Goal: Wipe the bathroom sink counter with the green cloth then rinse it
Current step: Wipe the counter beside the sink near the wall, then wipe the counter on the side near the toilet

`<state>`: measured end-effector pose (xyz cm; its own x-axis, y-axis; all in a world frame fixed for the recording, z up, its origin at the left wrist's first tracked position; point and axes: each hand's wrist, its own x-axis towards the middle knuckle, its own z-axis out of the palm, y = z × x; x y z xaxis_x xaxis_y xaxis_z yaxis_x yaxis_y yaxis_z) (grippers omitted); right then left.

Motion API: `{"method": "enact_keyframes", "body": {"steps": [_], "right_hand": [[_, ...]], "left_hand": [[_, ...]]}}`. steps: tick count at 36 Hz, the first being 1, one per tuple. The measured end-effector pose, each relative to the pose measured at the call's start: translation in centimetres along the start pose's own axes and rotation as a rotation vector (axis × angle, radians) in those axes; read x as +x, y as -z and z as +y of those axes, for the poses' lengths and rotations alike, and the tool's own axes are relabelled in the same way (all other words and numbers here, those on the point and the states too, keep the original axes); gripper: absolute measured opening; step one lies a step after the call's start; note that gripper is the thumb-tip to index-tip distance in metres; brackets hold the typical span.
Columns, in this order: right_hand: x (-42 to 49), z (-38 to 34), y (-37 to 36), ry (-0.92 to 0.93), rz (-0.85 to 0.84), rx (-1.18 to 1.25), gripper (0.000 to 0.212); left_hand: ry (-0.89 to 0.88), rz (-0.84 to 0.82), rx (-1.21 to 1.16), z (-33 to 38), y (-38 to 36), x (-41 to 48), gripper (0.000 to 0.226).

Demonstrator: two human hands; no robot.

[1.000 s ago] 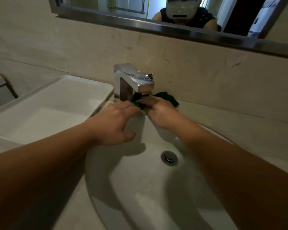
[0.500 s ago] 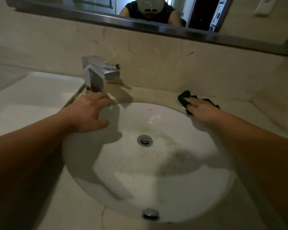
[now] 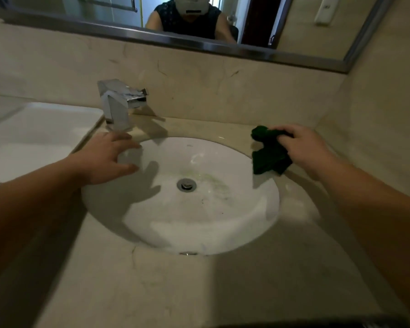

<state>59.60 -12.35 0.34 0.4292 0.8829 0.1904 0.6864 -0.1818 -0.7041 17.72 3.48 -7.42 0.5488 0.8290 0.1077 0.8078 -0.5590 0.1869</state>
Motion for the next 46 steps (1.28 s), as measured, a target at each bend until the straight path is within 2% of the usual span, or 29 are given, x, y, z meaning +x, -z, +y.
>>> {"method": "enact_keyframes", "body": {"steps": [3, 5, 8, 10, 15, 18, 21, 22, 25, 27, 29, 31, 34, 36, 40, 44, 46], "right_hand": [[-1.5, 2.3, 3.3, -0.072, 0.072, -0.208, 0.042], [-3.1, 3.9, 3.2, -0.134, -0.044, -0.372, 0.049], [-6.0, 5.2, 0.3, -0.160, -0.138, -0.509, 0.058], [-7.3, 4.8, -1.3, -0.119, -0.115, -0.494, 0.053], [-9.8, 1.9, -2.4, 0.008, -0.276, -0.297, 0.048], [-10.4, 1.3, 0.0, 0.003, -0.087, -0.051, 0.046], [-11.0, 1.6, 4.0, 0.026, 0.117, -0.311, 0.046], [-11.1, 2.2, 5.1, -0.002, 0.135, -0.414, 0.046], [-12.4, 3.9, 5.1, -0.165, 0.001, -0.709, 0.038], [-14.4, 4.0, 3.0, -0.171, -0.062, -0.805, 0.034], [-16.4, 2.5, 0.6, -0.099, -0.070, -0.748, 0.035], [-17.2, -0.1, -1.8, 0.015, -0.122, -0.638, 0.036], [-16.2, -3.5, -4.3, 0.124, -0.273, -0.427, 0.032], [-14.9, -5.5, -4.3, 0.120, -0.267, -0.267, 0.031], [-13.0, -8.1, -3.0, 0.031, -0.283, 0.133, 0.024], [-12.7, -10.2, -2.1, -0.081, -0.382, 0.556, 0.025], [-12.8, -10.9, -1.5, -0.160, -0.413, 0.798, 0.029]], "left_hand": [[-0.012, -0.080, -0.012, 2.1, 0.6, -2.6, 0.088], [-0.036, -0.149, -0.054, 4.6, 1.3, -4.5, 0.078], [-0.101, -0.235, 0.012, 7.4, 0.7, -7.0, 0.090], [-0.141, -0.228, 0.047, 7.9, 0.1, -8.0, 0.103], [-0.096, -0.201, 0.064, 8.2, 0.2, -8.2, 0.125], [-0.086, -0.220, 0.071, 8.7, 0.3, -8.2, 0.132], [-0.108, -0.186, 0.077, 8.6, 0.2, -8.4, 0.131], [-0.123, -0.170, 0.087, 8.6, 0.1, -8.3, 0.130], [-0.149, -0.144, 0.102, 8.6, 0.0, -8.4, 0.128], [-0.150, -0.145, 0.101, 8.9, 0.3, -8.6, 0.130], [-0.138, -0.154, 0.109, 9.1, 0.4, -8.8, 0.131], [-0.120, -0.165, 0.129, 9.3, 0.5, -9.0, 0.122], [-0.101, -0.134, 0.190, 10.6, 1.1, -9.4, 0.070], [-0.103, -0.074, 0.153, 12.1, 1.7, -9.8, 0.052], [-0.036, -0.002, -0.160, 15.0, 3.2, -9.9, 0.049], [0.057, -0.067, -0.671, 17.3, 5.3, -10.2, 0.059], [0.101, -0.086, -0.813, 17.9, 6.2, -10.3, 0.066]]}}
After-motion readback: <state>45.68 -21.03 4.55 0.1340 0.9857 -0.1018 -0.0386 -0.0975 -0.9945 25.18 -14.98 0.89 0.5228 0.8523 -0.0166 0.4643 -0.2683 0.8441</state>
